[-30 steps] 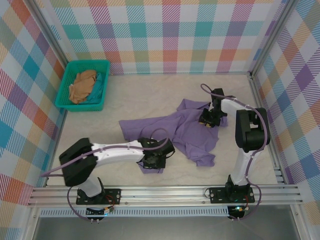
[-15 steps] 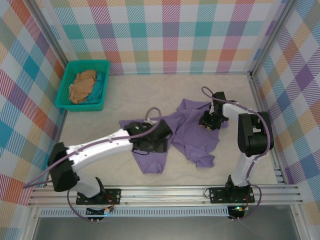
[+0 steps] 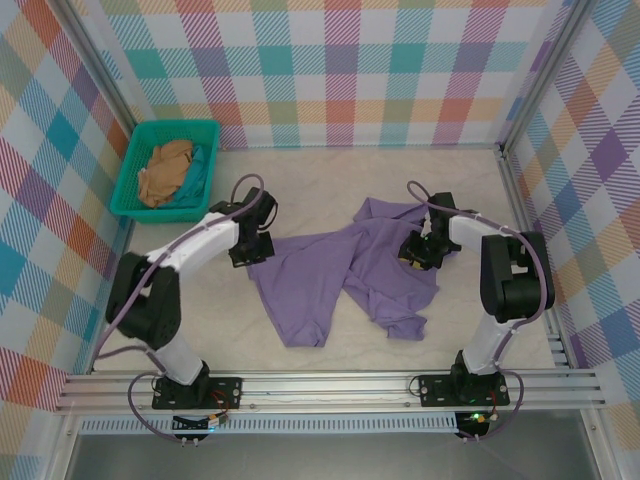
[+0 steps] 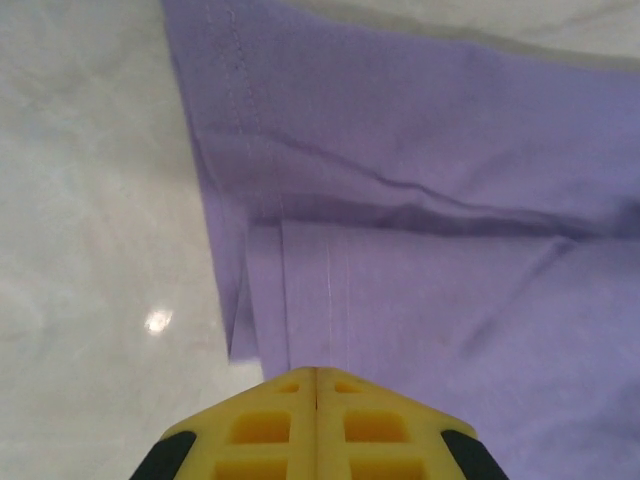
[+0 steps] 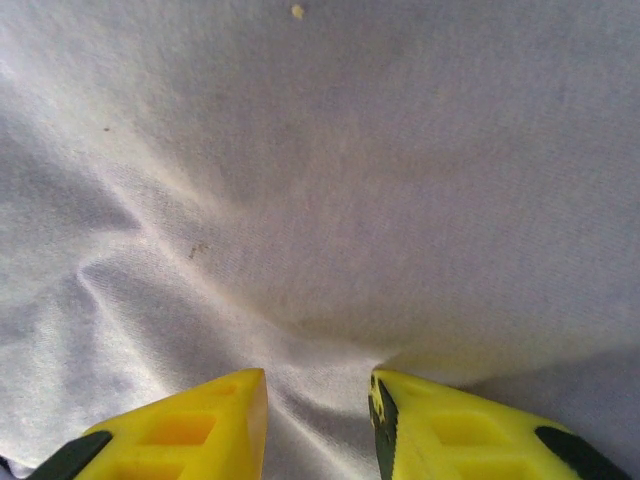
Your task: Fold and stack the t-shirts
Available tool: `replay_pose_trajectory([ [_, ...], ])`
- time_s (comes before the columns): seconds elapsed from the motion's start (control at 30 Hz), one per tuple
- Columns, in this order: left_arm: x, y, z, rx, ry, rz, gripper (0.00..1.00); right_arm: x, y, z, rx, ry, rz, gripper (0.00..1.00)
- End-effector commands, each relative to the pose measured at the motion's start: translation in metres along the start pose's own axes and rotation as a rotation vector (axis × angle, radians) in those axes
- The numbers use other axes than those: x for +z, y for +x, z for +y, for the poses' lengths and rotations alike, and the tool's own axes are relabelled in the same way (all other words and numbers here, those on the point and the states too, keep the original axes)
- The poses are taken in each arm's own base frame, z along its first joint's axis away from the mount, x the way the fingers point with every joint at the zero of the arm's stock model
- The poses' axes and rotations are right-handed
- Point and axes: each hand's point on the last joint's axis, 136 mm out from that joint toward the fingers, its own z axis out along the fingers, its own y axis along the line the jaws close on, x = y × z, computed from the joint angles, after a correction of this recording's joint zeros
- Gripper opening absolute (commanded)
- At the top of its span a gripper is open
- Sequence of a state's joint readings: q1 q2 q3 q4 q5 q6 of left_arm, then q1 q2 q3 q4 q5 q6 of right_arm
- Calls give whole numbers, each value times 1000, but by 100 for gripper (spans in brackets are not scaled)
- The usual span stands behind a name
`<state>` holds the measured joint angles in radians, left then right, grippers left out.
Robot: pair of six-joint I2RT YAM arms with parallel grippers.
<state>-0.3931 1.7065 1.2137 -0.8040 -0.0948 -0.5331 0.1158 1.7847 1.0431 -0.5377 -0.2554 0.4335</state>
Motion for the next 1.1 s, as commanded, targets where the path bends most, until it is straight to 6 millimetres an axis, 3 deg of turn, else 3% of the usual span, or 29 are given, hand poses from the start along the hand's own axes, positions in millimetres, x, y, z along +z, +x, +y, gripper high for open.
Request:
replay_pose_trajectory([
  [0.0,17,-23,-11,-4,45,-5,0,4,22,-22,55,73,75,35],
  [0.23,70,-32,-1,-11,-35,59,0,-3,24,-39,40,154,87,36],
  [0.4,101,-36,7,-9,-70,115,0,-7,11,-69,60,209,126,37],
  [0.6,106,-57,3,-13,-50,120,0,-10,-1,-106,115,264,141,36],
  [0.83,109,-91,-1,-10,-46,114,0,-10,-15,-103,127,229,146,36],
  [1.07,118,-128,-5,1,-27,123,0,-27,-48,-111,97,320,127,38],
])
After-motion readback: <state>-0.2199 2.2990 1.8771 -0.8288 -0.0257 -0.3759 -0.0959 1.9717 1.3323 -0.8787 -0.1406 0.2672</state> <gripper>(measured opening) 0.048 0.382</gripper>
